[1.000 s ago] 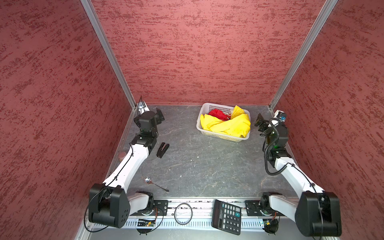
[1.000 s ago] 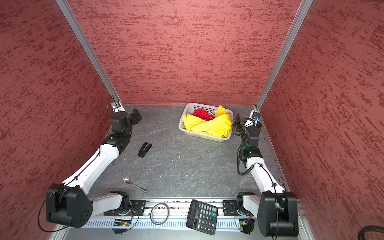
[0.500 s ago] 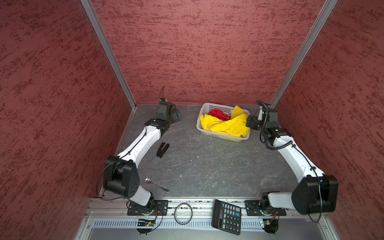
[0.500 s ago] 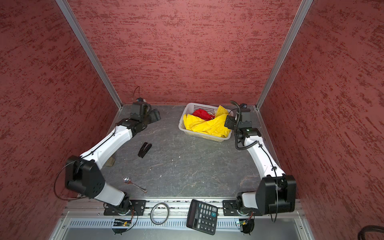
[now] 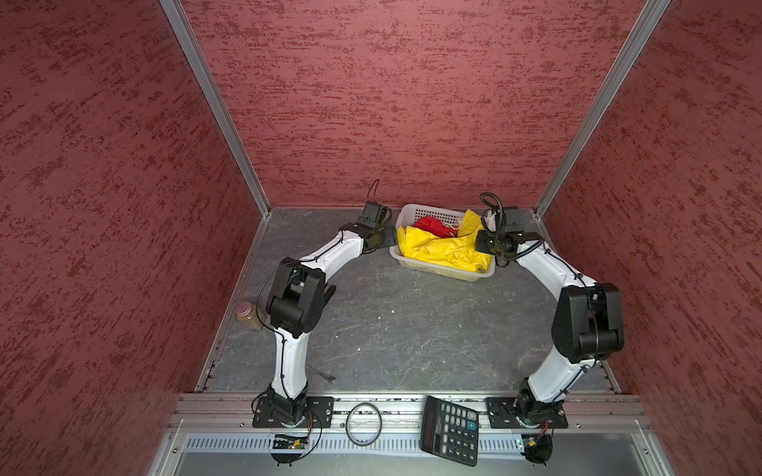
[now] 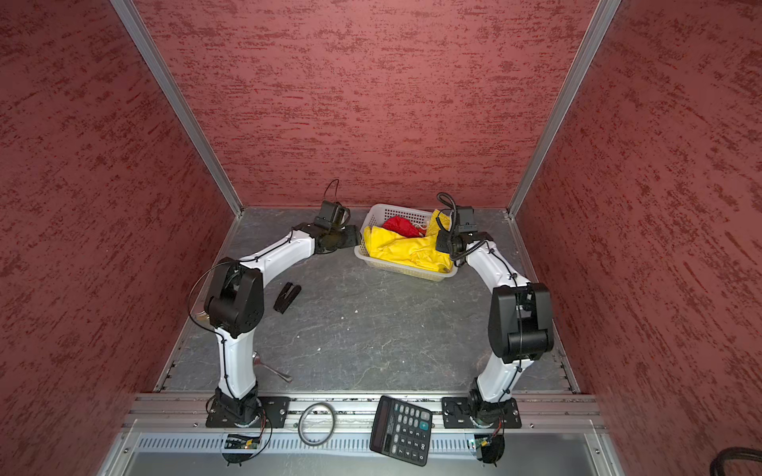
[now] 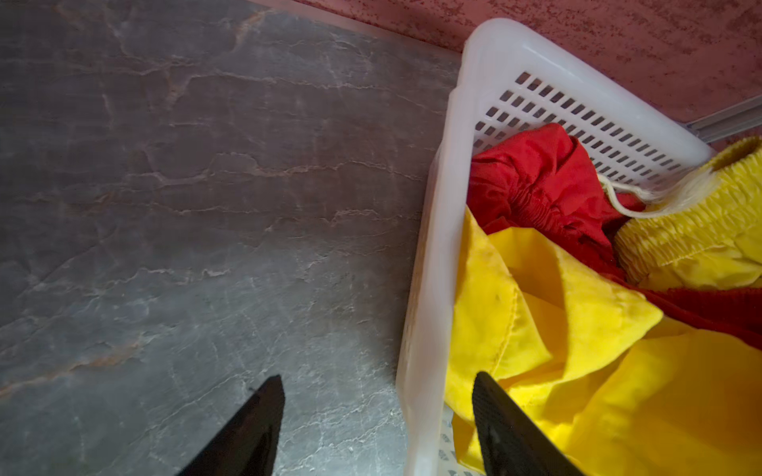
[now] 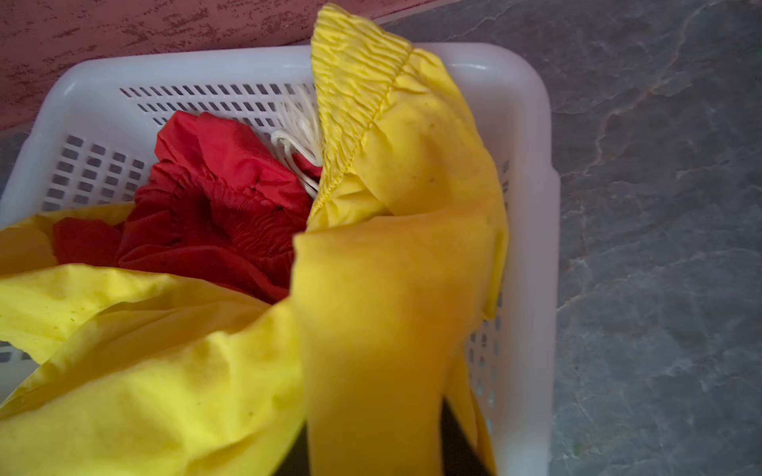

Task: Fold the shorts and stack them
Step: 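Lift the yellow shorts with the right gripper while the left gripper reaches the basket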

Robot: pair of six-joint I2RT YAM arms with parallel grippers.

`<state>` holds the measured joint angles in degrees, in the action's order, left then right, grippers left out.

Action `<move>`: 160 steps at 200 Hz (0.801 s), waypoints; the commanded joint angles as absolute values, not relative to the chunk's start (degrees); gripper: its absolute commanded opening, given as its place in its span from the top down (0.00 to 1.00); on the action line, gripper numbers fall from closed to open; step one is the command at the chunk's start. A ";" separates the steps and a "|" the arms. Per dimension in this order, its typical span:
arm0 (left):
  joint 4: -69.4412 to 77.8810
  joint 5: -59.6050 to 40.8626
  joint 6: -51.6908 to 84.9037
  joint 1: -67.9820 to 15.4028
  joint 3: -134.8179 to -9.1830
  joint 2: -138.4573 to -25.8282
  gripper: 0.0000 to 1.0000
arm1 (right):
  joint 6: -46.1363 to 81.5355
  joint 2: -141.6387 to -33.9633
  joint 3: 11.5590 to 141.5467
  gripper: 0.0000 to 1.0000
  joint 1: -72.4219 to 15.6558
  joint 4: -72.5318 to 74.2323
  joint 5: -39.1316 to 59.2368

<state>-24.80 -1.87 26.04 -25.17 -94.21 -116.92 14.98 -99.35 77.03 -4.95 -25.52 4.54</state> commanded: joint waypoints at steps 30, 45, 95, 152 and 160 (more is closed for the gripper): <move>-22.82 -7.88 29.39 -29.37 -96.01 -120.51 0.61 | 15.98 -93.47 89.94 1.00 -4.98 -25.19 4.85; -22.50 -8.26 29.49 -30.94 -97.01 -121.34 0.62 | 16.25 -89.78 92.54 1.00 -5.05 -24.05 4.28; -25.97 -10.76 28.87 -36.01 -107.75 -126.97 0.63 | 16.37 -78.18 94.81 1.00 -5.28 -14.37 3.43; -26.34 -12.26 30.45 -40.65 -113.89 -130.86 0.63 | 14.18 -75.41 92.92 1.00 -5.35 -12.18 0.09; -26.40 -12.39 30.66 -40.61 -113.79 -130.91 0.62 | 14.24 -75.40 91.68 1.00 -5.29 -11.95 0.09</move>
